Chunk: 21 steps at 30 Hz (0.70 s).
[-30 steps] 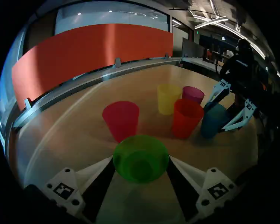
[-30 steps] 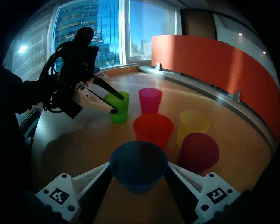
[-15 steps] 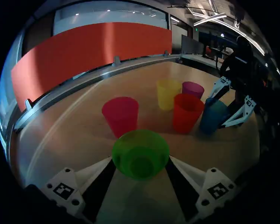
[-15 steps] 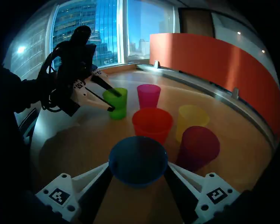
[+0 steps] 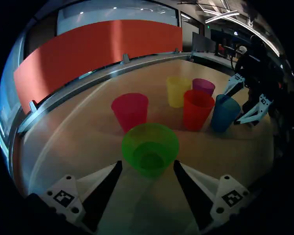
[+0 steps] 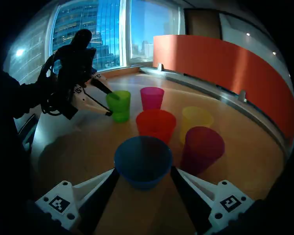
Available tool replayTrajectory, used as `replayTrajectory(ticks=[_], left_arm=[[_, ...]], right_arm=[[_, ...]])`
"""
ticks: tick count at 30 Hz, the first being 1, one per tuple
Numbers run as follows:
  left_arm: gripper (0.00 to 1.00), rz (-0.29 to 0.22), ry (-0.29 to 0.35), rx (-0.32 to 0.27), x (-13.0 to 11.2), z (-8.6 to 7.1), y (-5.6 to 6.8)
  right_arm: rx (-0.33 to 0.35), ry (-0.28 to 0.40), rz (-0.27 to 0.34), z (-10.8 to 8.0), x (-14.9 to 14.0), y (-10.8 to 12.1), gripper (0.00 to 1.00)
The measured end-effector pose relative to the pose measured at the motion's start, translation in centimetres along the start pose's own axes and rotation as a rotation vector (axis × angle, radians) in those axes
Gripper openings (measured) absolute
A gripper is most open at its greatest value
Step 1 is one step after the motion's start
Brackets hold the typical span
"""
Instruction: Pour water
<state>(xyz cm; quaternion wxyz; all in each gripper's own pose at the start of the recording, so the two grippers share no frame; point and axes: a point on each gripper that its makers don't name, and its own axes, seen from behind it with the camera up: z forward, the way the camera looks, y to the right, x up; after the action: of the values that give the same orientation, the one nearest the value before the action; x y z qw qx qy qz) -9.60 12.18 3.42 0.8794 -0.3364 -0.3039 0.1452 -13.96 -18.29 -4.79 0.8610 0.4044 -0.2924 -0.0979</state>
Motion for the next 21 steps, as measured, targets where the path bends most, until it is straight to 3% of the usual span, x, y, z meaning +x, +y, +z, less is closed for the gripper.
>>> replayTrajectory(ticks=[9, 21], left_arm=[[0.98, -0.049, 0.042, 0.038, -0.9, -3.2, 0.0], [0.97, -0.137, 0.199, 0.160, 0.1, -8.0, -0.5]], right_arm=[[-0.053, 0.031, 0.033, -3.0, -0.6, 0.2, 1.00], [-0.182, 0.140, 0.085, -6.9, 0.4, 1.5, 1.00]])
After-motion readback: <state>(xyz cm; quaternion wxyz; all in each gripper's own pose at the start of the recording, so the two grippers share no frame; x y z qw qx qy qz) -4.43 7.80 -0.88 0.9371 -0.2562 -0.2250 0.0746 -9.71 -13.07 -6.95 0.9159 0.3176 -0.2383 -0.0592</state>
